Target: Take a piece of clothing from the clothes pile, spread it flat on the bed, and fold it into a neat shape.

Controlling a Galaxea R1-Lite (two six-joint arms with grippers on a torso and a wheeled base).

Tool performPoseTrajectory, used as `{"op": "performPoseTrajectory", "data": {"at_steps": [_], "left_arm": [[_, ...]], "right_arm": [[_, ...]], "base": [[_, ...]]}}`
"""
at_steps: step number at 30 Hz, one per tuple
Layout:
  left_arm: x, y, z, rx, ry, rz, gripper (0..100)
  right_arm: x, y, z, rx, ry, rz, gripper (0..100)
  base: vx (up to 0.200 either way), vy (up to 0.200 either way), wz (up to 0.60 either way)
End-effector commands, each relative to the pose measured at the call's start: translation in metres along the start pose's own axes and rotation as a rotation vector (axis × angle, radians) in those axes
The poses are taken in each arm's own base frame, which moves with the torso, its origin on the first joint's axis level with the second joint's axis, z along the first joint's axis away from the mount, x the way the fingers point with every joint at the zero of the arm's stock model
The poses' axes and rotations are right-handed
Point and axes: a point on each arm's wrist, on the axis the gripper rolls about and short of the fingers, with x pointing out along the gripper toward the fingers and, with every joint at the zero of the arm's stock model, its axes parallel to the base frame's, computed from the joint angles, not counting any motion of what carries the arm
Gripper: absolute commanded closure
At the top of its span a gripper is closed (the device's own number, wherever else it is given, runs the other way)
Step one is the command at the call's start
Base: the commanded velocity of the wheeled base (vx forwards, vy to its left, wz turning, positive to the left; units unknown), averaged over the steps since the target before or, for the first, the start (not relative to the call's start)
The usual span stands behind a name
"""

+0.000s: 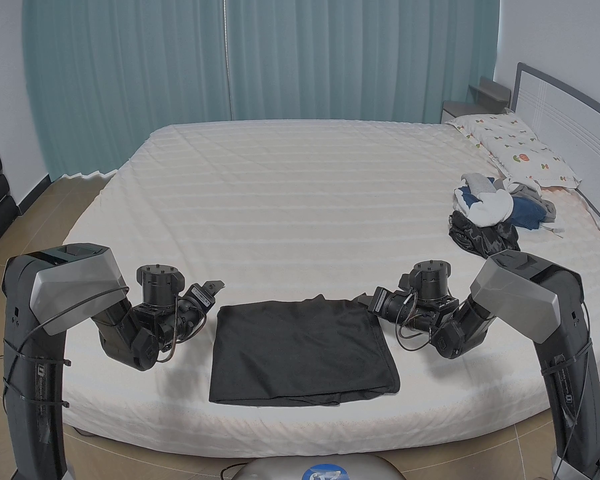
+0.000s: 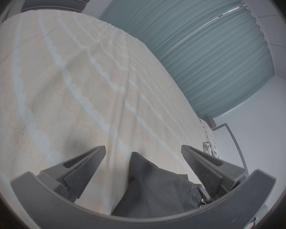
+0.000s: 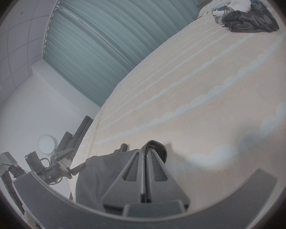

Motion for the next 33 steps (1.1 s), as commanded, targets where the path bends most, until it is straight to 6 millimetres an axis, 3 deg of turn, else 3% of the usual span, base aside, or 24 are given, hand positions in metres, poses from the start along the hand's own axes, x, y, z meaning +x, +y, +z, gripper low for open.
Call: {"op": "performPoseTrajectory", "data": {"at_steps": [1, 8, 20, 21, 24, 27, 32, 33], "left_arm": [[0.001, 0.001, 0.0, 0.0, 0.0, 0.002, 0], [0.001, 0.001, 0.0, 0.0, -0.001, 0.002, 0], [0.001, 0.0, -0.001, 0.0, 0.0, 0.002, 0], [0.001, 0.0, -0.001, 0.0, 0.0, 0.002, 0], [0.001, 0.001, 0.0, -0.002, -0.001, 0.002, 0], [-0.001, 0.001, 0.002, -0.009, -0.003, 0.002, 0], [-0.022, -0.015, 0.025, 0.003, -0.072, -0.03, 0], [-0.022, -0.015, 0.025, 0.003, -0.072, -0.03, 0]], "right_arm": [[0.006, -0.005, -0.002, 0.0, -0.019, -0.018, 100], [0.003, -0.009, 0.006, 0.027, -0.057, -0.038, 100], [0.001, -0.011, 0.002, 0.048, -0.049, -0.051, 100], [0.0, -0.01, 0.003, 0.047, -0.051, -0.049, 0], [-0.011, -0.011, 0.011, 0.049, -0.071, -0.055, 0], [-0.035, -0.013, 0.022, 0.061, -0.096, -0.071, 0], [-0.114, -0.014, 0.04, 0.069, -0.18, -0.12, 0], [-0.114, -0.014, 0.04, 0.069, -0.18, -0.12, 0]], "base": [[0.0, 0.0, 0.0], [0.0, 0.0, 0.0], [0.0, 0.0, 0.0], [0.0, 0.0, 0.0], [0.0, 0.0, 0.0], [0.0, 0.0, 0.0], [0.0, 0.0, 0.0], [0.0, 0.0, 0.0]]}}
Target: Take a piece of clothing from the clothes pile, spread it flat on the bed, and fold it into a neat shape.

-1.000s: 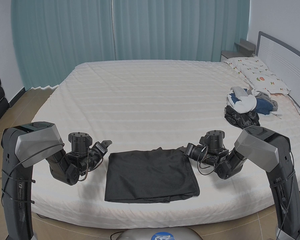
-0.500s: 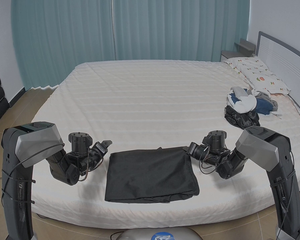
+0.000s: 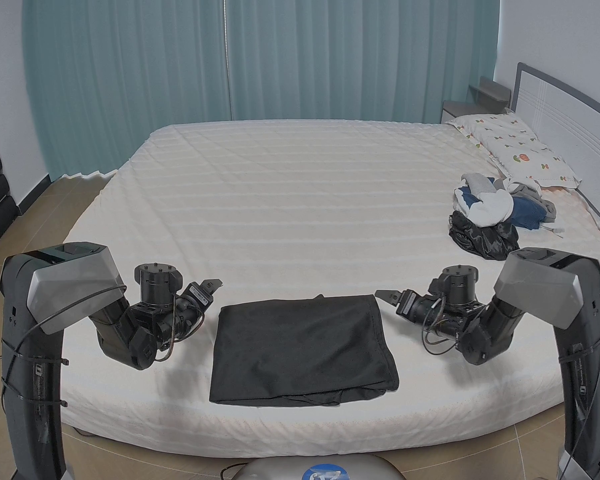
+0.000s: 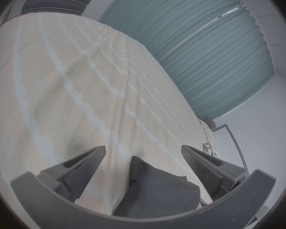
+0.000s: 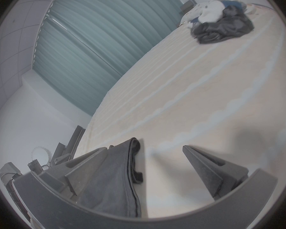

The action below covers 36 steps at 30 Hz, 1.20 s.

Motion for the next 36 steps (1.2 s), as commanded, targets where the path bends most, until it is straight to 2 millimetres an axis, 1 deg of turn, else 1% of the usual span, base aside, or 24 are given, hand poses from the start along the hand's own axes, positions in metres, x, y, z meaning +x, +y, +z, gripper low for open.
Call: {"op": "performPoseTrajectory", "data": {"at_steps": [1, 2, 3, 4, 5, 8, 9, 10, 11, 12, 14, 15, 16, 18, 19, 21, 24, 25, 26, 28, 30, 32, 33, 36], "left_arm": [[-0.033, -0.024, 0.031, 0.036, -0.085, -0.053, 0], [-0.046, -0.034, 0.04, 0.085, -0.111, -0.075, 0], [-0.056, -0.04, 0.045, 0.121, -0.129, -0.084, 0], [-0.058, -0.04, 0.046, 0.129, -0.132, -0.086, 0], [-0.083, -0.049, 0.052, 0.199, -0.165, -0.098, 0], [-0.125, -0.06, 0.055, 0.262, -0.202, -0.125, 0], [-0.139, -0.062, 0.056, 0.272, -0.221, -0.132, 0], [-0.139, -0.062, 0.056, 0.272, -0.221, -0.132, 0], [-0.166, -0.067, 0.059, 0.28, -0.262, -0.149, 0], [-0.183, -0.068, 0.059, 0.281, -0.284, -0.157, 0], [-0.209, -0.067, 0.058, 0.282, -0.315, -0.17, 0], [-0.215, -0.066, 0.058, 0.281, -0.32, -0.174, 0], [-0.233, -0.062, 0.056, 0.284, -0.339, -0.181, 0], [-0.256, -0.056, 0.051, 0.293, -0.36, -0.187, 0], [-0.258, -0.055, 0.05, 0.294, -0.362, -0.187, 0], [-0.288, -0.048, 0.043, 0.315, -0.397, -0.212, 0], [-0.314, -0.036, 0.033, 0.355, -0.421, -0.212, 0], [-0.314, -0.036, 0.033, 0.355, -0.421, -0.212, 0], [-0.326, -0.029, 0.027, 0.393, -0.447, -0.179, 0], [-0.333, -0.025, 0.024, 0.409, -0.461, -0.161, 0], [-0.352, -0.016, 0.017, 0.438, -0.508, -0.145, 0], [-0.359, -0.014, 0.016, 0.443, -0.525, -0.145, 0], [-0.371, -0.01, 0.013, 0.451, -0.55, -0.129, 0], [-0.384, -0.002, 0.007, 0.482, -0.575, -0.094, 0]], "right_arm": [[-0.098, 0.007, 0.043, -0.007, -0.147, -0.021, 0], [-0.126, 0.01, 0.046, -0.018, -0.169, -0.03, 0], [-0.144, 0.014, 0.047, -0.027, -0.186, -0.03, 0], [-0.147, 0.015, 0.047, -0.03, -0.19, -0.03, 0], [-0.186, 0.025, 0.047, -0.049, -0.223, -0.026, 0], [-0.238, 0.035, 0.039, -0.098, -0.266, -0.028, 0], [-0.254, 0.038, 0.035, -0.122, -0.283, -0.029, 0], [-0.254, 0.038, 0.035, -0.122, -0.283, -0.029, 0], [-0.28, 0.041, 0.027, -0.167, -0.312, -0.025, 0], [-0.297, 0.046, 0.023, -0.195, -0.343, -0.012, 0], [-0.318, 0.051, 0.016, -0.228, -0.387, 0.009, 0], [-0.323, 0.053, 0.015, -0.239, -0.398, 0.015, 0], [-0.334, 0.057, 0.013, -0.272, -0.44, 0.025, 0], [-0.348, 0.061, 0.01, -0.297, -0.473, 0.028, 0], [-0.35, 0.062, 0.01, -0.301, -0.479, 0.028, 0], [-0.37, 0.064, 0.002, -0.325, -0.514, 0.011, 0], [-0.389, 0.063, -0.013, -0.369, -0.507, -0.014, 0], [-0.389, 0.063, -0.013, -0.369, -0.507, -0.014, 0], [-0.401, 0.062, -0.025, -0.411, -0.501, -0.021, 0], [-0.407, 0.061, -0.033, -0.432, -0.493, -0.023, 0], [-0.422, 0.055, -0.055, -0.489, -0.472, -0.047, 0], [-0.427, 0.052, -0.062, -0.51, -0.464, -0.057, 0], [-0.434, 0.048, -0.075, -0.532, -0.452, -0.068, 0], [-0.444, 0.046, -0.086, -0.552, -0.439, -0.075, 0]], "base": [[0.0, 0.0, 0.0], [0.0, 0.0, 0.0], [0.0, 0.0, 0.0], [0.0, 0.0, 0.0], [0.0, 0.0, 0.0], [0.0, 0.0, 0.0], [0.0, 0.0, 0.0], [0.0, 0.0, 0.0], [0.0, 0.0, 0.0], [0.0, 0.0, 0.0], [0.0, 0.0, 0.0], [0.0, 0.0, 0.0], [0.0, 0.0, 0.0], [0.0, 0.0, 0.0], [0.0, 0.0, 0.0], [0.0, 0.0, 0.0], [0.0, 0.0, 0.0], [0.0, 0.0, 0.0], [0.0, 0.0, 0.0], [0.0, 0.0, 0.0], [0.0, 0.0, 0.0], [0.0, 0.0, 0.0], [0.0, 0.0, 0.0], [0.0, 0.0, 0.0]]}}
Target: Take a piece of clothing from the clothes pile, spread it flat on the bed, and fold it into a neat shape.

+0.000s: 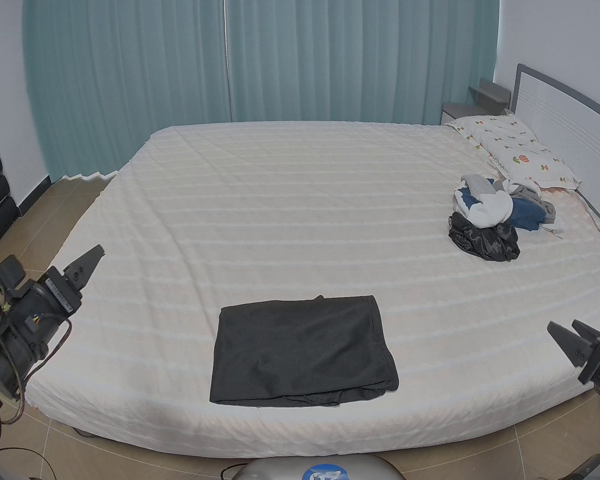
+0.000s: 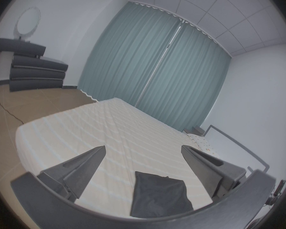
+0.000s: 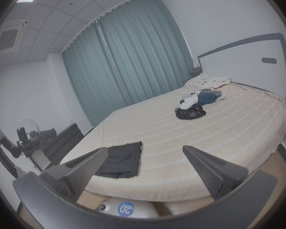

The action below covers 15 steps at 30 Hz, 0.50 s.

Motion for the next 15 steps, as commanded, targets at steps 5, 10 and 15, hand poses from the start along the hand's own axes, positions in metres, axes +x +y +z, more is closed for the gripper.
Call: {"op": "performPoseTrajectory", "data": {"at_steps": [5, 10, 15], "left_arm": [[-0.138, 0.033, -0.016, 0.241, -0.196, 0.057, 0], [-0.165, 0.044, -0.028, 0.347, -0.258, 0.079, 0], [-0.178, 0.05, -0.036, 0.407, -0.311, 0.124, 0]], "right_arm": [[-0.108, 0.002, -0.062, -0.238, -0.083, -0.002, 0], [-0.114, 0.001, -0.069, -0.272, -0.102, -0.036, 0], [-0.109, -0.005, -0.074, -0.302, -0.113, -0.125, 0]], "base": [[0.0, 0.0, 0.0], [0.0, 0.0, 0.0], [0.0, 0.0, 0.0]]}}
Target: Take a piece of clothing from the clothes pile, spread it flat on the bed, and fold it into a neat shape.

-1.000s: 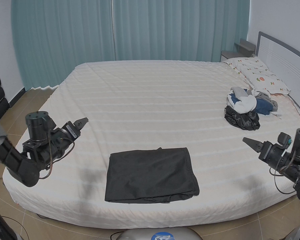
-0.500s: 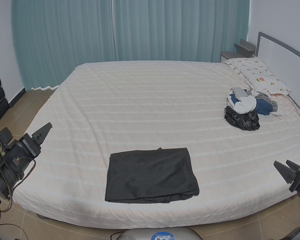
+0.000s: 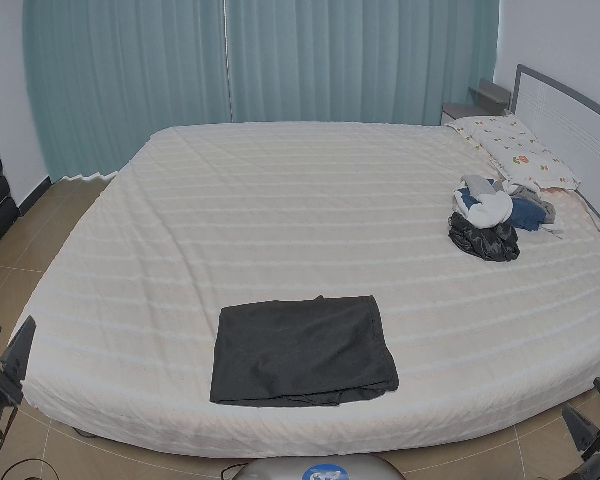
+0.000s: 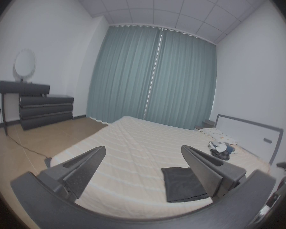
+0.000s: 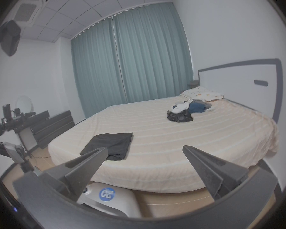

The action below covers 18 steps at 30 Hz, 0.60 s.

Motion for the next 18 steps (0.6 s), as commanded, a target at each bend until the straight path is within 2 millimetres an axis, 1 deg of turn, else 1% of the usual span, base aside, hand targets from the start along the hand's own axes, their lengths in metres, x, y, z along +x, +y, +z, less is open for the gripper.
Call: {"op": "performPoseTrajectory", "data": {"at_steps": [1, 2, 3, 7, 8, 9, 13, 18], "left_arm": [[-0.06, 0.022, -0.026, 0.141, -0.183, 0.079, 0], [-0.06, 0.022, -0.026, 0.141, -0.183, 0.079, 0], [-0.063, 0.023, -0.029, 0.164, -0.189, 0.107, 0], [-0.068, 0.026, -0.045, 0.273, -0.193, 0.17, 0], [-0.069, 0.026, -0.047, 0.287, -0.2, 0.173, 0], [-0.071, 0.028, -0.053, 0.31, -0.209, 0.182, 0], [-0.068, 0.03, -0.061, 0.311, -0.186, 0.187, 0], [-0.068, 0.03, -0.062, 0.311, -0.178, 0.178, 0]], "right_arm": [[-0.02, -0.003, -0.028, -0.127, -0.112, -0.11, 0], [-0.02, -0.003, -0.028, -0.127, -0.112, -0.11, 0], [-0.017, -0.004, -0.027, -0.154, -0.166, -0.16, 0], [-0.013, -0.005, -0.026, -0.221, -0.251, -0.177, 0], [-0.013, -0.005, -0.026, -0.224, -0.254, -0.178, 0], [-0.013, -0.006, -0.026, -0.229, -0.253, -0.188, 0], [-0.013, -0.006, -0.026, -0.227, -0.251, -0.188, 0], [-0.013, -0.005, -0.026, -0.227, -0.251, -0.181, 0]], "base": [[0.0, 0.0, 0.0], [0.0, 0.0, 0.0], [0.0, 0.0, 0.0], [0.0, 0.0, 0.0], [0.0, 0.0, 0.0], [0.0, 0.0, 0.0], [0.0, 0.0, 0.0], [0.0, 0.0, 0.0]]}}
